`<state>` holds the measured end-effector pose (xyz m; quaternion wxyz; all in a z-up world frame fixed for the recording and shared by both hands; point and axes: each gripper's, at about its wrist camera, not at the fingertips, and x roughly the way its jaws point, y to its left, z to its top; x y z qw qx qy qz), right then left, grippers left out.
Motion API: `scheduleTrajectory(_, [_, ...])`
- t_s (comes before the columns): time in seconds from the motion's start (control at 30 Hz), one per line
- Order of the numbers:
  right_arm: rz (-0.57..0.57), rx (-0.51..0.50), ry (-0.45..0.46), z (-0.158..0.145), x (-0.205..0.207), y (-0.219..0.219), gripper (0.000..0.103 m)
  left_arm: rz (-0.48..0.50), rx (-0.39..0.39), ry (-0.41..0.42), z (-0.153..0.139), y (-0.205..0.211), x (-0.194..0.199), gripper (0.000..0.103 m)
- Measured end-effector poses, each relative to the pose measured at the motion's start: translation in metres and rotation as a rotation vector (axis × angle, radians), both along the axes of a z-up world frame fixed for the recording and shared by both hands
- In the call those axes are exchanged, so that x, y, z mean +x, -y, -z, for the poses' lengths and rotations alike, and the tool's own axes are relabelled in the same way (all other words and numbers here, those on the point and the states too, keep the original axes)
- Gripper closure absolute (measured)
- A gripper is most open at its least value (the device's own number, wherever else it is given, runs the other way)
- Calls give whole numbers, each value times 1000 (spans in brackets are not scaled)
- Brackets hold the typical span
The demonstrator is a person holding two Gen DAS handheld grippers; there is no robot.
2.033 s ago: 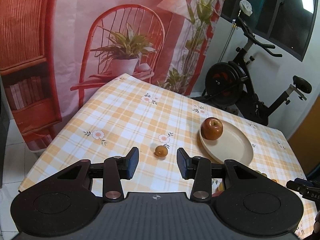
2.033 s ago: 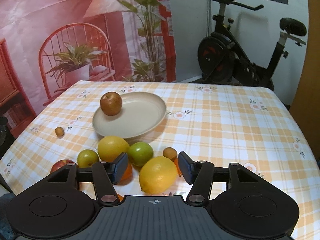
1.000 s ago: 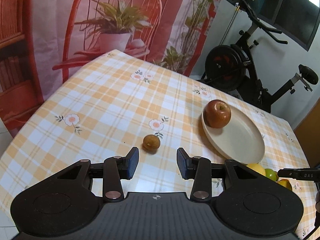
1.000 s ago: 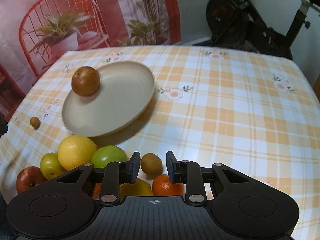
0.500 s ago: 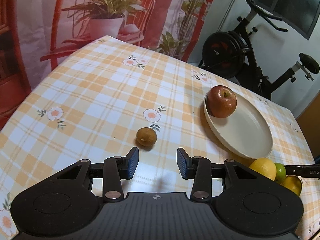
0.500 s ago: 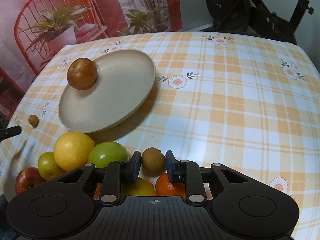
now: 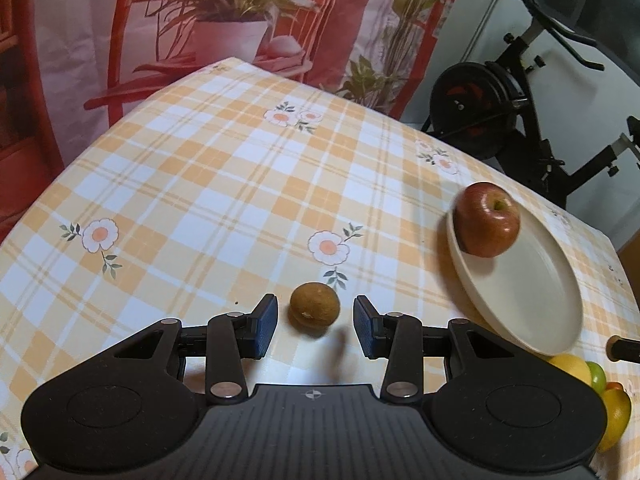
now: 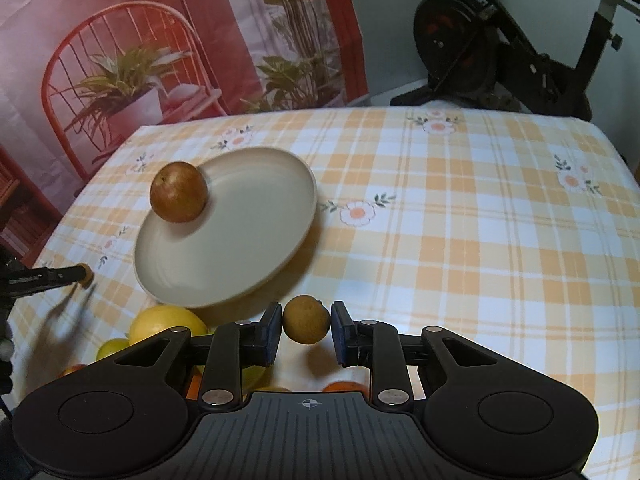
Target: Organize fruits
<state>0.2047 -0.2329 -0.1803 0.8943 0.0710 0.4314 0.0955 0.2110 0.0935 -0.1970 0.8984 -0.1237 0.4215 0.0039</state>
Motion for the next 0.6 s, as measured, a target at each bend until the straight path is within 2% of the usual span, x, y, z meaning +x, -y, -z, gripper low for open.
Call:
scheduleTrajectory(0.1, [-9, 1, 8, -2, 3, -3, 79, 2, -6, -5, 4, -1, 2, 73])
scheduleTrajectory(0.37, [-35, -4, 20, -5, 14, -9, 79, 72, 16, 31, -5, 10, 2, 73])
scheduleTrajectory(0.6, [-95, -20, 56, -17, 41, -25, 79, 272, 34, 126, -35, 61, 9, 73])
